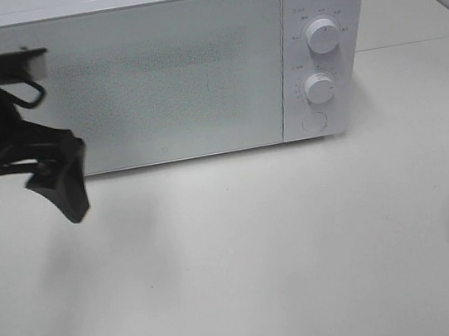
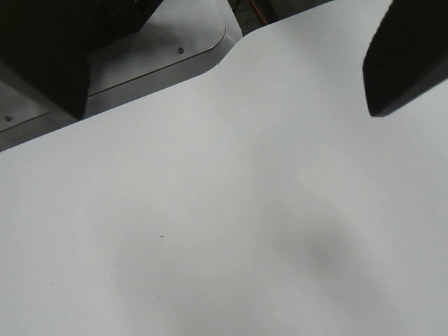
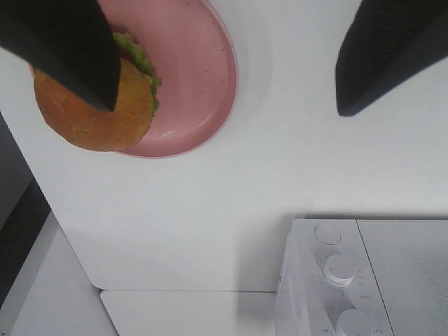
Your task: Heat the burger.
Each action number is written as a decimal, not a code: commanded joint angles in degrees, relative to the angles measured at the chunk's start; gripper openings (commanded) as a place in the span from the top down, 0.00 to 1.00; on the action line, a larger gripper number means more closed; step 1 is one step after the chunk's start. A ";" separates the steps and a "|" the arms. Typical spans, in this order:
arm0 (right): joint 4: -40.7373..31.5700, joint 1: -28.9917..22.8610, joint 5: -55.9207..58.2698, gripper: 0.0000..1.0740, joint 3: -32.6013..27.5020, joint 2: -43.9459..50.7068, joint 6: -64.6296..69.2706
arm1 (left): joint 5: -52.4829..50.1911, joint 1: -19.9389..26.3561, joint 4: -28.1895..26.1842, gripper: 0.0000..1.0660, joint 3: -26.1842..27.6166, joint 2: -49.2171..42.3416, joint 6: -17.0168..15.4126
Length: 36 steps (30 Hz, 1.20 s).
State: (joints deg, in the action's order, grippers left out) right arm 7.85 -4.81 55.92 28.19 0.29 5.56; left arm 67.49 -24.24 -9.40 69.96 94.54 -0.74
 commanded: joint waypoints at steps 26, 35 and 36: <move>0.06 0.34 -0.74 0.29 -0.06 1.95 0.23 | -7.96 29.74 2.01 0.07 -35.52 -51.22 8.77; 0.06 0.34 -0.74 0.29 0.00 1.95 0.23 | -10.66 29.74 3.90 0.07 -38.73 -70.82 8.71; 0.06 0.34 -0.74 0.29 0.00 1.95 0.23 | -10.66 29.74 3.90 0.07 -38.73 -70.82 8.71</move>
State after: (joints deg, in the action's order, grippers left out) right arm 7.85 -4.81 55.92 28.19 0.29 5.56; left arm 57.41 5.33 -5.73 31.51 24.47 7.85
